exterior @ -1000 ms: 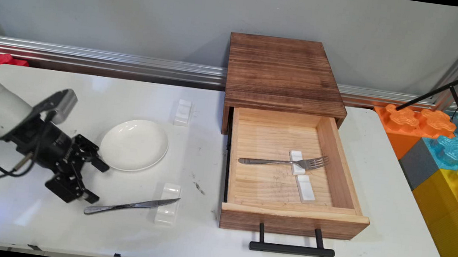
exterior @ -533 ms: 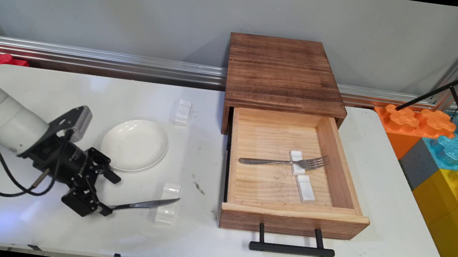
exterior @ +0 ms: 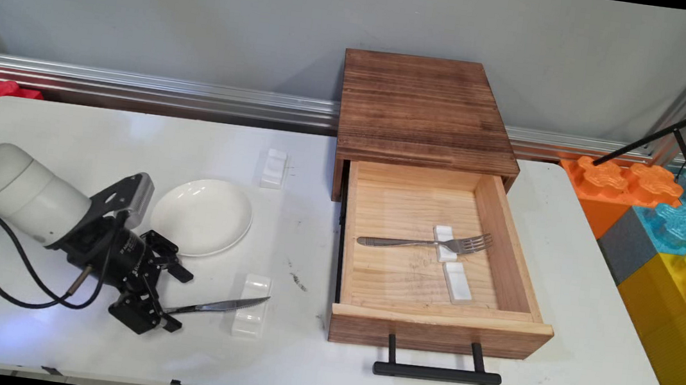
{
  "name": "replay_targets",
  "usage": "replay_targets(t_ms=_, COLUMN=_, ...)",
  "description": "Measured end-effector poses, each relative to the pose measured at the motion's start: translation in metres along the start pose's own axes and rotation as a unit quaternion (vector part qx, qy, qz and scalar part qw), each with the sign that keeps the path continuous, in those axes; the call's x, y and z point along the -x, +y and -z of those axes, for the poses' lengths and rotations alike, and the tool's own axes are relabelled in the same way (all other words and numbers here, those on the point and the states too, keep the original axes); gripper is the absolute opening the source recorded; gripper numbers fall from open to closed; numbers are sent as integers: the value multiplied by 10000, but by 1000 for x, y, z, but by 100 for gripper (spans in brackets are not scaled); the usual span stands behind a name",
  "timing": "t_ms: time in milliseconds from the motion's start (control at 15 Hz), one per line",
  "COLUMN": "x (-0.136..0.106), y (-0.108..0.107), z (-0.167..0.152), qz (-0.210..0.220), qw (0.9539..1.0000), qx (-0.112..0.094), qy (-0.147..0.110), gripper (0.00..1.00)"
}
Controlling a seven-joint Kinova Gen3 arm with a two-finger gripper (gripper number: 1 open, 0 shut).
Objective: Pick up the knife from the right of the white plate, then place the picked object into the drawer
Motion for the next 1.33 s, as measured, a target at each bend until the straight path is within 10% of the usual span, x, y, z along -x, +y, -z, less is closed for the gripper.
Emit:
replay_targets(t_ms=200, x=-1, y=1, z=-4, qz=-72, qw=10000, qx=-33, qy=-24, gripper=100)
replay_targets(t_ms=267, x=-1, y=1, z=-5, qz=-100, qw=9999, qx=-45, qy=-33, gripper=0)
replay_targets(t_ms=1333, x=-8, y=1, z=3, qz=-378, qw=9992, qx=-61, qy=-107, gripper=0)
